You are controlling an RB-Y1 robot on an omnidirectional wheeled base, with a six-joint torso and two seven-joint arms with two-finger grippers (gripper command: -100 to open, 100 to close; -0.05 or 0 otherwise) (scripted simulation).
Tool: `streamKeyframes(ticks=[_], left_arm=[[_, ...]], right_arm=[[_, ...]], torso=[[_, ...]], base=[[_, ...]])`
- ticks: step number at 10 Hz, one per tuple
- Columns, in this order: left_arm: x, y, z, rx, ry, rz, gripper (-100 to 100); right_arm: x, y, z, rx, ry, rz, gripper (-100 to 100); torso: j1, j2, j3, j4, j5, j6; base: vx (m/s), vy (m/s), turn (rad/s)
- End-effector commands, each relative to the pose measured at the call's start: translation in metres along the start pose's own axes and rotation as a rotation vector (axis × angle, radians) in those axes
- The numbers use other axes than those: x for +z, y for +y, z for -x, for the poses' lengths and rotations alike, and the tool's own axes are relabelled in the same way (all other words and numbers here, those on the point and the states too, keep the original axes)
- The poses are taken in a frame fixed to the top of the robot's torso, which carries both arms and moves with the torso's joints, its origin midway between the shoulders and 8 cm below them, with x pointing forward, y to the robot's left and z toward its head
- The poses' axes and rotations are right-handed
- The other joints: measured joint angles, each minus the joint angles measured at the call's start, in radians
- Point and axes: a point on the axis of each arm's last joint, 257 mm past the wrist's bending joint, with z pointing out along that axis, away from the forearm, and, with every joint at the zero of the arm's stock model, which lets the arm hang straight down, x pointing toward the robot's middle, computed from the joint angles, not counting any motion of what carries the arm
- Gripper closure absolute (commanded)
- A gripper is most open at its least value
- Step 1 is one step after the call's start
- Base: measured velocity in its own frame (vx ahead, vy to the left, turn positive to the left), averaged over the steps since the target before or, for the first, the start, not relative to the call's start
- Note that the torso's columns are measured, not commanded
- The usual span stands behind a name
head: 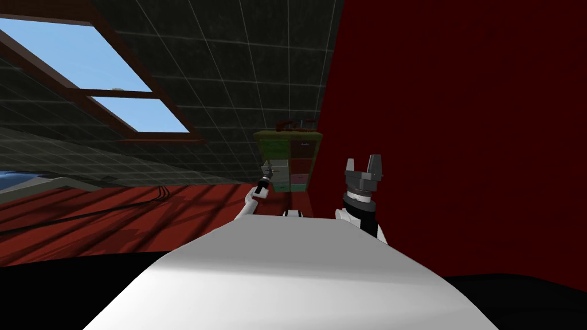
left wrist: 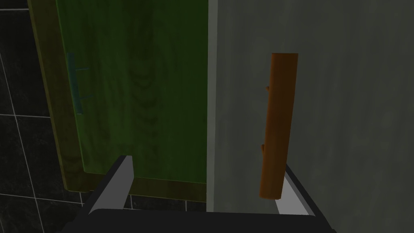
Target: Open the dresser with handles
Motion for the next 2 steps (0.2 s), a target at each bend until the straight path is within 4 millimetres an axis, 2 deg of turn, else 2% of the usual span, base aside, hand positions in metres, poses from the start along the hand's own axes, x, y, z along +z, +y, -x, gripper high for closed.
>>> streamKeyframes(ticks=[1, 2], left_arm=[[-0.0001, 0.0003, 0.0001, 0.000, 0.000, 0.001, 0], [-0.0002, 0.0005, 0.0001, 0.000, 0.000, 0.001, 0]], right_arm=[[0.0000, 0.0000, 0.0000, 0.000, 0.000, 0.000, 0], [0.0000, 0.0000, 0.0000, 0.000, 0.000, 0.000, 0]], torso=[[0.000, 0.000, 0.000, 0.000, 0.000, 0.000], [0.000, 0.000, 0.000, 0.000, 0.000, 0.000]], base=[[0.000, 0.000, 0.000], [0.000, 0.000, 0.000]])
